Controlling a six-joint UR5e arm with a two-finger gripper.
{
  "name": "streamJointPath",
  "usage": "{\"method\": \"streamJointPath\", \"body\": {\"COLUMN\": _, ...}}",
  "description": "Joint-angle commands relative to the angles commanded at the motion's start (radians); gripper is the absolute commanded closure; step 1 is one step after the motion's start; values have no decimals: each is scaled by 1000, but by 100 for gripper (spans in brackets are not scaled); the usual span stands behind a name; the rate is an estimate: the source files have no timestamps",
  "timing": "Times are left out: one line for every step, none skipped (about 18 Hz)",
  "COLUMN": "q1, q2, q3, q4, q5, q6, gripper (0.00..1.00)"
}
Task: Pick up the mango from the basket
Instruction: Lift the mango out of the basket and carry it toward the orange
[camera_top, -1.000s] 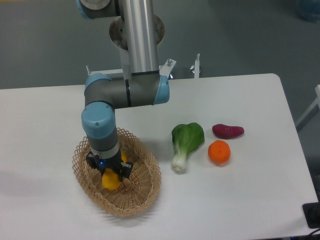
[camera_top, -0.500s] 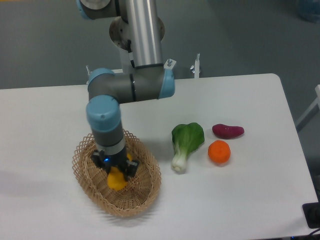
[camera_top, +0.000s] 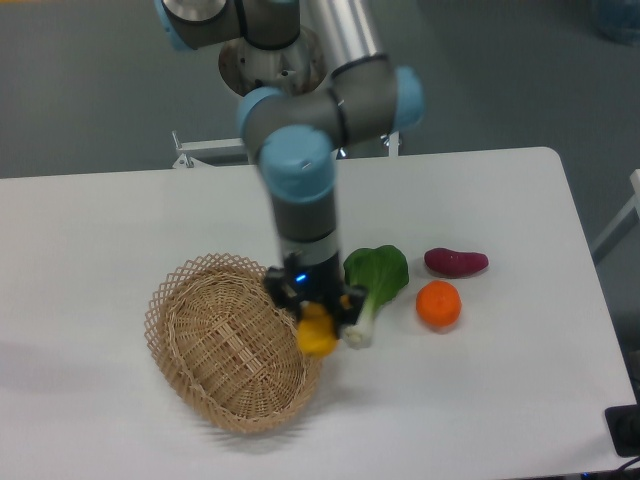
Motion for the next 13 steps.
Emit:
{"method": "streamJointPath", "body": {"q1": 25, "q2": 3, "q3": 11, "q4": -12, "q5": -18, "q6": 31, "gripper": 39}}
{"method": "streamJointPath", "body": {"q1": 51, "q2": 5, "q3": 24, "q4": -31, "q5": -34, "q6": 57, "gripper": 39}}
{"method": "streamJointPath", "body": {"q1": 71, "q2": 5, "q3": 40, "q4": -54, "q5": -42, "q6": 83, "gripper": 39}}
{"method": "streamJointPath", "body": {"q1": 83, "q2": 5, "q3": 54, "q4": -78, "q5": -43, "q6": 115, "gripper": 39}}
{"method": "streamJointPath", "body": {"q1": 101, "q2": 6, "q3": 67, "q4": -103, "q5": -45, "q6": 150, "gripper": 39}}
{"method": "streamJointPath", "body": {"q1": 120, "q2": 11, "q3": 77, "q4": -130, "q5": -45, "q6": 183, "gripper": 39}}
{"method": "streamJointPath", "body": {"q1": 131, "q2": 11, "q3": 86, "q4": -152, "q5": -45, "q6": 212, "gripper": 39}}
{"method": "streamJointPath", "body": {"q1": 140, "q2": 12, "q3": 92, "q4": -167, "q5": -45, "q6": 235, "gripper": 39}}
{"method": "streamJointPath", "body": {"q1": 150, "q2": 14, "q3": 98, "q4": -176, "q5": -46, "q6": 252, "gripper": 39}}
{"method": "streamJointPath", "body": {"q1": 157, "q2": 15, "q3": 100, "q4": -180, "q5": -45, "q6": 263, "gripper": 39}}
{"method": "streamJointPath", "body": {"q1": 158, "q2": 17, "q3": 100, "q4": -181, "q5": -46, "q6": 269, "gripper": 39}}
{"method": "streamJointPath", "body": {"q1": 158, "q2": 17, "q3": 100, "q4": -181, "q5": -46, "q6": 270, "gripper": 39}}
{"method": "streamJointPath", "body": {"q1": 160, "q2": 17, "q3": 100, "q4": -181, "q5": -46, "q6": 270, "gripper": 39}}
